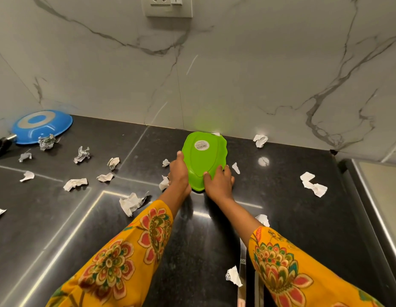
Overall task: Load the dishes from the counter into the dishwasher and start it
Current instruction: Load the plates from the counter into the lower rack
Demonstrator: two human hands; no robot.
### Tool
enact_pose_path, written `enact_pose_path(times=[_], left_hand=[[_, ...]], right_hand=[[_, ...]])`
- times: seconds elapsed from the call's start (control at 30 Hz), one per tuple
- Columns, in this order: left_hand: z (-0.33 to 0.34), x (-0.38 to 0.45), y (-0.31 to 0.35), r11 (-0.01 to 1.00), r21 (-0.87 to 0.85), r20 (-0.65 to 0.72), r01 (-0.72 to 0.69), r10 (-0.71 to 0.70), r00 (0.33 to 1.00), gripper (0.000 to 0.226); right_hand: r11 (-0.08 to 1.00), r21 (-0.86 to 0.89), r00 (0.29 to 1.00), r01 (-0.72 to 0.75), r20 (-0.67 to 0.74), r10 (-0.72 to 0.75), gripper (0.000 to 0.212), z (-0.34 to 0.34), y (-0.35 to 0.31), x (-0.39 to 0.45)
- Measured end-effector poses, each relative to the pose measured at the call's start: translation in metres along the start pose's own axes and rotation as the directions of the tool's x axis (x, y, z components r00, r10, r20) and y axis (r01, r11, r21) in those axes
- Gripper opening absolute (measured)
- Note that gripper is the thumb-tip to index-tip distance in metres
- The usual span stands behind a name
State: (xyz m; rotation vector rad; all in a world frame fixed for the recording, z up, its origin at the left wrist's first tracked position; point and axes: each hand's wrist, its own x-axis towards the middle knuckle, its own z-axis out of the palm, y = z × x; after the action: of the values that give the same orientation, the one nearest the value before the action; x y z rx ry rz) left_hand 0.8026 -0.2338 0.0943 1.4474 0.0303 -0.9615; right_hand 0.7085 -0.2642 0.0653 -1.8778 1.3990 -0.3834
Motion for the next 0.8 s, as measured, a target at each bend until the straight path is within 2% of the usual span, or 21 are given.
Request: enact_pose_path(times=[0.1, 0.2, 0.27, 0.3, 0.4, 0.53, 0.63, 0.7, 0.8], left_hand=[[-0.001, -0.007, 0.004, 0.995, -0.097, 0.052, -0.005, 0.010, 0.999, 0.045], [-0.005, -0.017, 0.006, 0.999, -0.045, 0.051, -0.005, 0.007, 0.999, 0.041], [-0.008, -0.023, 0.004, 1.000, 0.007, 0.053, 0.010, -0.011, 0.999, 0.029], [-0.009, -0.027, 0.003, 1.000, -0.003, 0.054, 0.030, -0.030, 0.998, 0.020], [-0.009, -0.035, -0.003, 0.995, -0.080, 0.104, 0.058, -0.050, 0.993, 0.021], [-0.014, -0.058, -0.010, 0.991, -0.122, 0.201, 0.055, -0.030, 0.979, 0.022], [-0.026, -0.069, -0.020, 0.983, -0.173, 0.237, 0.062, -0.020, 0.971, 0.019], [-0.035, -0.078, -0.026, 0.974, -0.216, 0.262, 0.074, -0.015, 0.965, 0.015], [-0.045, -0.091, -0.031, 0.950, -0.301, 0.282, 0.086, 0.003, 0.959, 0.009]], right_hand=[[0.996, 0.083, 0.999, -0.033, -0.005, 0.034, 0.055, -0.005, 0.001, 0.001], [0.981, 0.177, 0.995, -0.076, -0.048, 0.086, 0.055, -0.011, 0.000, 0.000], [0.960, 0.254, 0.989, -0.118, -0.054, 0.136, 0.053, -0.016, -0.001, 0.000], [0.947, 0.291, 0.986, -0.137, -0.047, 0.157, 0.052, -0.018, -0.001, -0.001], [0.904, 0.391, 0.978, -0.173, -0.038, 0.204, 0.052, -0.023, 0.001, -0.006], [0.813, 0.539, 0.961, -0.221, -0.020, 0.274, 0.052, -0.024, 0.003, -0.013], [0.690, 0.669, 0.934, -0.277, 0.021, 0.356, 0.049, -0.027, 0.005, -0.020], [0.650, 0.707, 0.923, -0.280, 0.012, 0.384, 0.042, -0.032, 0.006, -0.029], [0.598, 0.763, 0.927, -0.245, 0.003, 0.375, 0.043, -0.039, 0.004, -0.042]])
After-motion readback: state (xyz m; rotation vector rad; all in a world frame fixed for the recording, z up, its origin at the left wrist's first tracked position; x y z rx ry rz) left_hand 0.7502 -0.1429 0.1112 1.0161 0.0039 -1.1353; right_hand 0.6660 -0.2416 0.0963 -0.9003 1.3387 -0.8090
